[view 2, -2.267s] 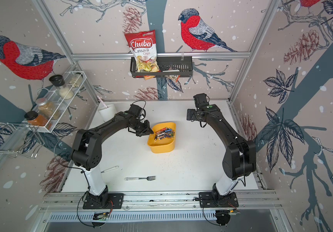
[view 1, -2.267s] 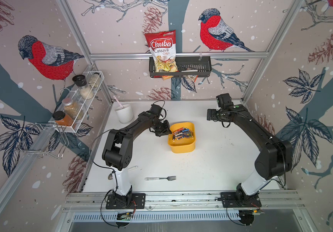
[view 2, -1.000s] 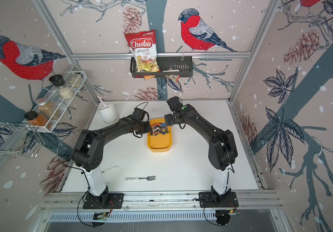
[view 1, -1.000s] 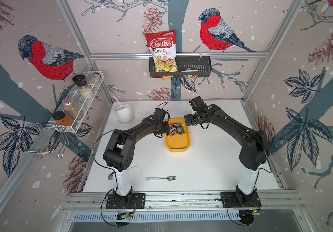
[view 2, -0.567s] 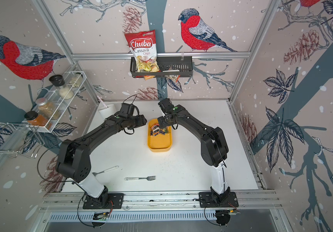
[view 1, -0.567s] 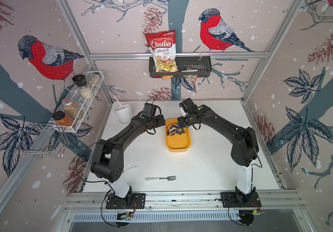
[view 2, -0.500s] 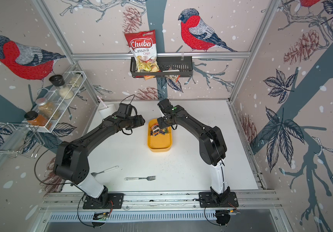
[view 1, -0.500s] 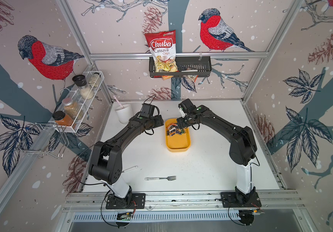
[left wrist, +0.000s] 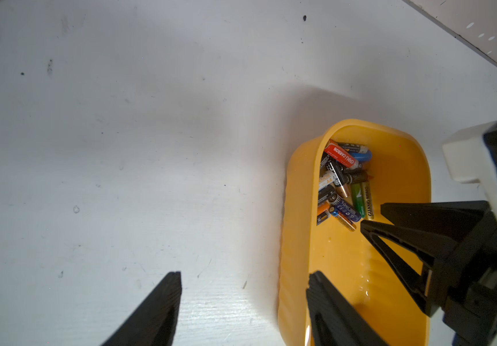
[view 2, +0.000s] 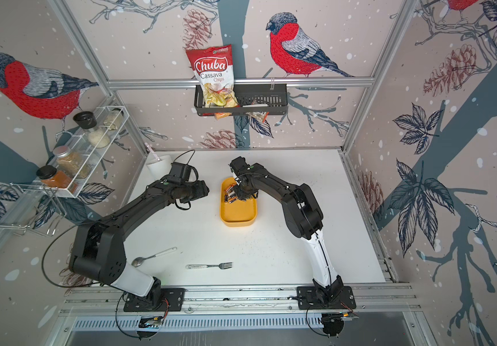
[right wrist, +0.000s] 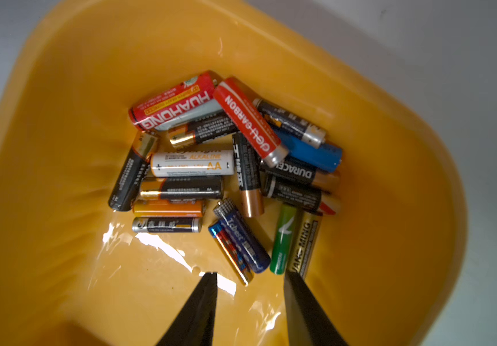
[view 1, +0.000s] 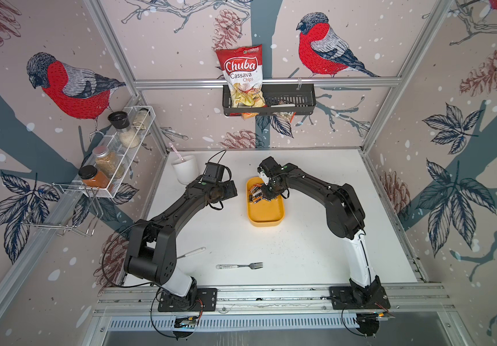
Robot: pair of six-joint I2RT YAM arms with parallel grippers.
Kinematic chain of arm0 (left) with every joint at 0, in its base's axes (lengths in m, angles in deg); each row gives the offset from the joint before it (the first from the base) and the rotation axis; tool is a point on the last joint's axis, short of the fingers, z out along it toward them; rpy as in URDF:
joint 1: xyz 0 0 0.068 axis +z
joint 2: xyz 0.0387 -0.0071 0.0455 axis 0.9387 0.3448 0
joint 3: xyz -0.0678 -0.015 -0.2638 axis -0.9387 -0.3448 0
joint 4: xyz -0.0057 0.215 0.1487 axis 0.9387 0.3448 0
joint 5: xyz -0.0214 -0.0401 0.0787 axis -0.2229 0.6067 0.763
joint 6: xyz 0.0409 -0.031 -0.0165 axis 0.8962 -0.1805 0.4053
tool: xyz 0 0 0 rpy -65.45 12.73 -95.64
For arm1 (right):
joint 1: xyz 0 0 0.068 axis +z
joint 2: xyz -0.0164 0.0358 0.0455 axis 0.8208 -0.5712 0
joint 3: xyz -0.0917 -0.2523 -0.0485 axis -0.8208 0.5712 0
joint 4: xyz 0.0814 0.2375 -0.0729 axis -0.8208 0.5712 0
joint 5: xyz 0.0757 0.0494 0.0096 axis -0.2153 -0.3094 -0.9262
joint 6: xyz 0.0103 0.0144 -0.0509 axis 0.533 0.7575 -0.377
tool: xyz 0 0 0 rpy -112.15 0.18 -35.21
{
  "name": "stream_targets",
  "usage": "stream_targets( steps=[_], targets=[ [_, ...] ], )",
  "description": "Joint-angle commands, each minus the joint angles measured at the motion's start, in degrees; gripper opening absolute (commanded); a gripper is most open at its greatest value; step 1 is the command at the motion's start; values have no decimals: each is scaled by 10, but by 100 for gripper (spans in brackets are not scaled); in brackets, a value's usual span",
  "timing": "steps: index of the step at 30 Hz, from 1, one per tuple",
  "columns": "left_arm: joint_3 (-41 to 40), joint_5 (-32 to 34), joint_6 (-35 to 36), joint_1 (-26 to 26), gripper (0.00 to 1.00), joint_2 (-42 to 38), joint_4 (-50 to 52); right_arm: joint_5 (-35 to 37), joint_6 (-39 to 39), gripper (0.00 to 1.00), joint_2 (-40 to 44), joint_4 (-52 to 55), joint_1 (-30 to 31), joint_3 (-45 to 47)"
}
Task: Take the batteries out of the storage box
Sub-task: Pick up the battery from the storage box.
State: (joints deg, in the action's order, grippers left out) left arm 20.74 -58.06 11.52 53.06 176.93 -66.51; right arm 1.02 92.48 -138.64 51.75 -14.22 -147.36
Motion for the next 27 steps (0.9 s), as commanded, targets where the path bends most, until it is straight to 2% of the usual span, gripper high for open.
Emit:
stream_targets(
  steps=[1, 27],
  targets=[
    [-6, -11, 1, 1, 70, -1, -9, 0, -17, 41, -14, -5, 1, -11],
    [-2, -21, 1, 1, 68, 18, -13, -7, -24, 27, -59, 1, 0, -43]
  ],
)
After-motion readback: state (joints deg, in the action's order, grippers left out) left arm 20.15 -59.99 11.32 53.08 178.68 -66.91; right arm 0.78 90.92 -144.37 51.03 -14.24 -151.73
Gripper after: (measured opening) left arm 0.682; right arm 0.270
